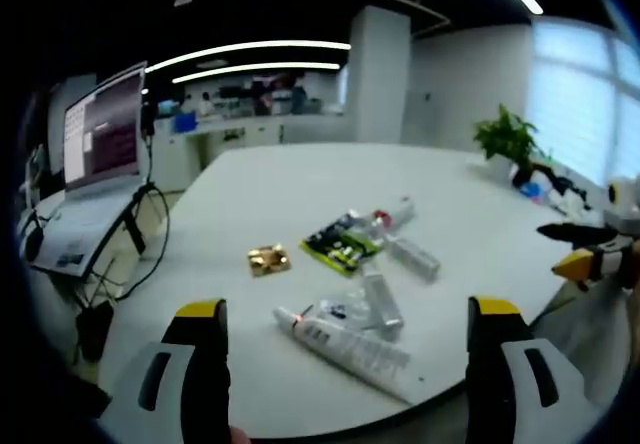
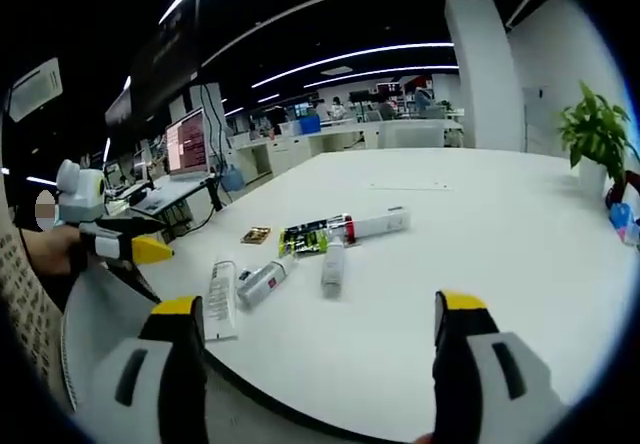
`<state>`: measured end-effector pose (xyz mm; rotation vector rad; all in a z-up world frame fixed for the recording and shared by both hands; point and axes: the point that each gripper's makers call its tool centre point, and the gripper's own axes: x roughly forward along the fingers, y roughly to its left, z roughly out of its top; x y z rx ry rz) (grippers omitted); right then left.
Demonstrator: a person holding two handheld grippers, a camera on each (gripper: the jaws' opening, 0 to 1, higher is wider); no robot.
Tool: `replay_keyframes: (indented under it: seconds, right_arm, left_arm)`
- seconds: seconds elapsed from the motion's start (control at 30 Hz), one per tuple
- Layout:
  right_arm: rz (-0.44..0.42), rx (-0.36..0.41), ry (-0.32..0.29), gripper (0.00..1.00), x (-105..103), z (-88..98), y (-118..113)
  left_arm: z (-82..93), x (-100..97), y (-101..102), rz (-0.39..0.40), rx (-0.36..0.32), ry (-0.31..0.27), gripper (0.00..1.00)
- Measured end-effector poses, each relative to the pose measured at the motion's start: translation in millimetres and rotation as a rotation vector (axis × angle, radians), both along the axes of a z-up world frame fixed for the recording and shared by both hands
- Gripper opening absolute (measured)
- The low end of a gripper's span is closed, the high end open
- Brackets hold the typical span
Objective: Arrange the skincare products in the storage area until every visible bottle or jar stands upright without overlapping.
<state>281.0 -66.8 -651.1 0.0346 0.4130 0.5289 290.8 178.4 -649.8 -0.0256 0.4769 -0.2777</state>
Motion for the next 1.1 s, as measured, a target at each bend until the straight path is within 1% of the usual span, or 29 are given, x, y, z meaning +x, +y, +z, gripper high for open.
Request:
replay_keyframes:
  seconds: [0.43,0.7,1.1]
  right_arm:
    - [0.001,-0.001,0.005,0.95,-0.4,-1.1,0.4]
    - [0.003,0.002,0.002,0.95,-0.6,-0.4,0.6]
    - [0.011,-0.006,0.004,0.94,-0.9,-1.2,1.4]
  left_arm:
    - [-2.0,1.5,2.4,0.007,-0.008,0.001,0.97]
    - [-3.0,0.4,-0.5,-0.013,0.007,0.002,0.97]
    - [-2.0,-0.8,-4.6,-0.033,0.011,-0.005,0.96]
